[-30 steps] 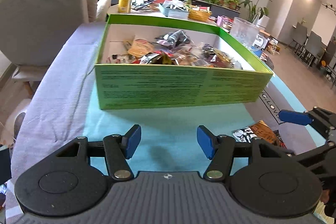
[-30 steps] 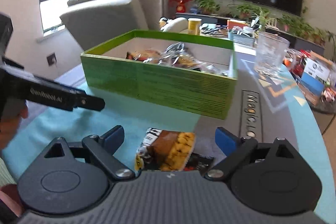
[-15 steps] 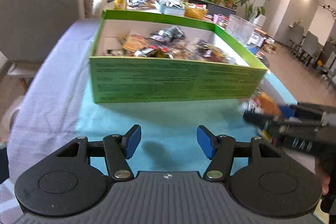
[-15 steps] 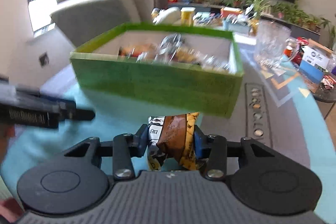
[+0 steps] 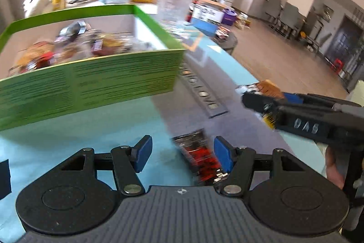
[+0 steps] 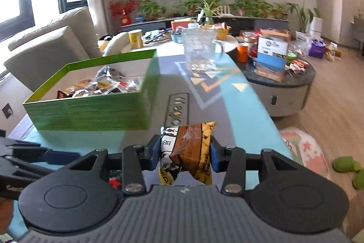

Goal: Organize snacks
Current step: 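Grasp the black-red packet with the left gripper while the right lifts the brown bag, then carry both packets over the green box with both grippers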

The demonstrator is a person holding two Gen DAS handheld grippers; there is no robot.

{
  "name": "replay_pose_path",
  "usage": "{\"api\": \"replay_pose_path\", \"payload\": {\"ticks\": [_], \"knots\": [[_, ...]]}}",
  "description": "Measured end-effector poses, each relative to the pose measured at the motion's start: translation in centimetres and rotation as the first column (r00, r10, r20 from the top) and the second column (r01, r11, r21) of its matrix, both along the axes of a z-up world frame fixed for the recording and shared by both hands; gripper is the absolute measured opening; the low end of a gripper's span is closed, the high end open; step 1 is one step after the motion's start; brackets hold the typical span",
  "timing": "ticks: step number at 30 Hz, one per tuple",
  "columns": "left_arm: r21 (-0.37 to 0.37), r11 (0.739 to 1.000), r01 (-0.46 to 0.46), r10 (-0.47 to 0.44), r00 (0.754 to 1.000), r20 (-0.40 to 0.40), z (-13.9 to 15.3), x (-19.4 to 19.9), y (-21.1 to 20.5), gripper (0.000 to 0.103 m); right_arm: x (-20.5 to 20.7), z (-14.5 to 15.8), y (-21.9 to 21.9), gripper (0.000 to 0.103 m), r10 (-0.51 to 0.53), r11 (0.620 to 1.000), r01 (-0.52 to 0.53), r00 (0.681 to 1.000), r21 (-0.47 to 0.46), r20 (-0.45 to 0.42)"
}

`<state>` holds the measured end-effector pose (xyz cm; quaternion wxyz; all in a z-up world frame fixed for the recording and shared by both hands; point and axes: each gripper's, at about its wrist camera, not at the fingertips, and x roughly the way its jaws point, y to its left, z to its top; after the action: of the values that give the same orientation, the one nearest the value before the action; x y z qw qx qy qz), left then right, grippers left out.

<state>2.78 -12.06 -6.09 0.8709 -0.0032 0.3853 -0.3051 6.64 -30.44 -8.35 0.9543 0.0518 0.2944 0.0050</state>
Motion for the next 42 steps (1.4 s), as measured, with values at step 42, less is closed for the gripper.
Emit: {"api": "replay_pose_path", "payload": {"ticks": [42], "knots": [[-0.078, 0.983, -0.168, 0.183, 0.940, 0.288, 5.9, 1.0, 7.4, 0.036, 1.8, 2.9, 4.6, 0.045, 0.135, 0.990, -0.139, 0.987, 0.036, 0.090]]}}
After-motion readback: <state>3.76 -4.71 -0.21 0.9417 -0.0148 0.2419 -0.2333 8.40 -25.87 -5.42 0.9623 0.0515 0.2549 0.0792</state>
